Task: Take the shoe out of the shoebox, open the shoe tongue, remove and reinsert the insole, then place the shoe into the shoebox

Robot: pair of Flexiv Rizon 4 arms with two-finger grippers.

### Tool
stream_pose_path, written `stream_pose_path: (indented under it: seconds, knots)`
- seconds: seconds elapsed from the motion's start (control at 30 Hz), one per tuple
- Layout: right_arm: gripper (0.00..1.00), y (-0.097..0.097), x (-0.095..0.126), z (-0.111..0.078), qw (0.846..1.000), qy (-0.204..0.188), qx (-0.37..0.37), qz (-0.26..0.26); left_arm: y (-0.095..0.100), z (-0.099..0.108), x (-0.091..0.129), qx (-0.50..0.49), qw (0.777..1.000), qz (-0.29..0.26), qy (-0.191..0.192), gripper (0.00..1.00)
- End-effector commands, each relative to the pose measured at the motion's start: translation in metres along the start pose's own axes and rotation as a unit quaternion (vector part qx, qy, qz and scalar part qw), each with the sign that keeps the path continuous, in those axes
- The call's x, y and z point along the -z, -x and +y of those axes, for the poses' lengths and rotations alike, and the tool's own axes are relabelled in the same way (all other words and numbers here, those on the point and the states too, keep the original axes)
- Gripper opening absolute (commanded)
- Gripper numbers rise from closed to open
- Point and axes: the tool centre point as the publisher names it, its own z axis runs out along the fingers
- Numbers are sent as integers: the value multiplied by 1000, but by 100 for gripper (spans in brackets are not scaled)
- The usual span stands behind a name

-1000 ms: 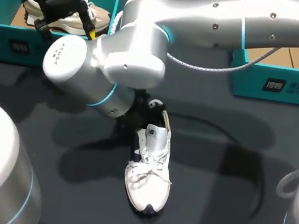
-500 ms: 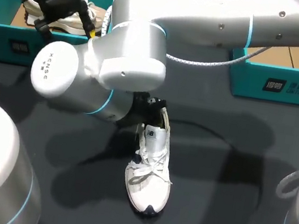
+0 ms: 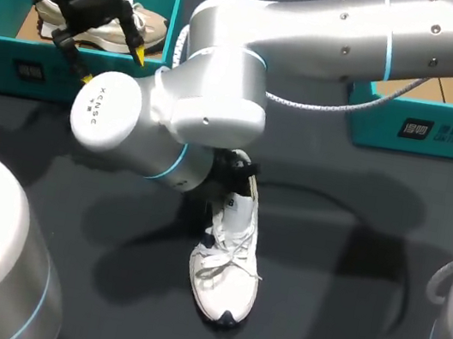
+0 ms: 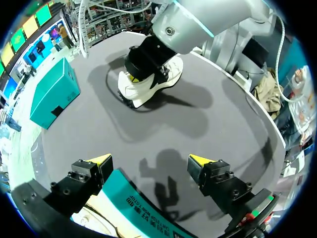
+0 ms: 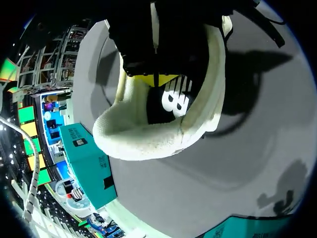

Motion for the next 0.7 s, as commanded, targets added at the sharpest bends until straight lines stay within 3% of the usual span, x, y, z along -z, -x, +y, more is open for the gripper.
stream_pose_path:
  seconds: [0.03,0.33,0.7]
  knots:
    - [0,-11,-25,0,999,-24,6,20,0,0,0,0,1000,0,1,100]
    - [0,-23,-16,-16,992,-25,20,118,0,0,0,0,1000,0,1,100]
    - [0,17,31,-4,991,24,12,130,0,0,0,0,1000,0,1,100]
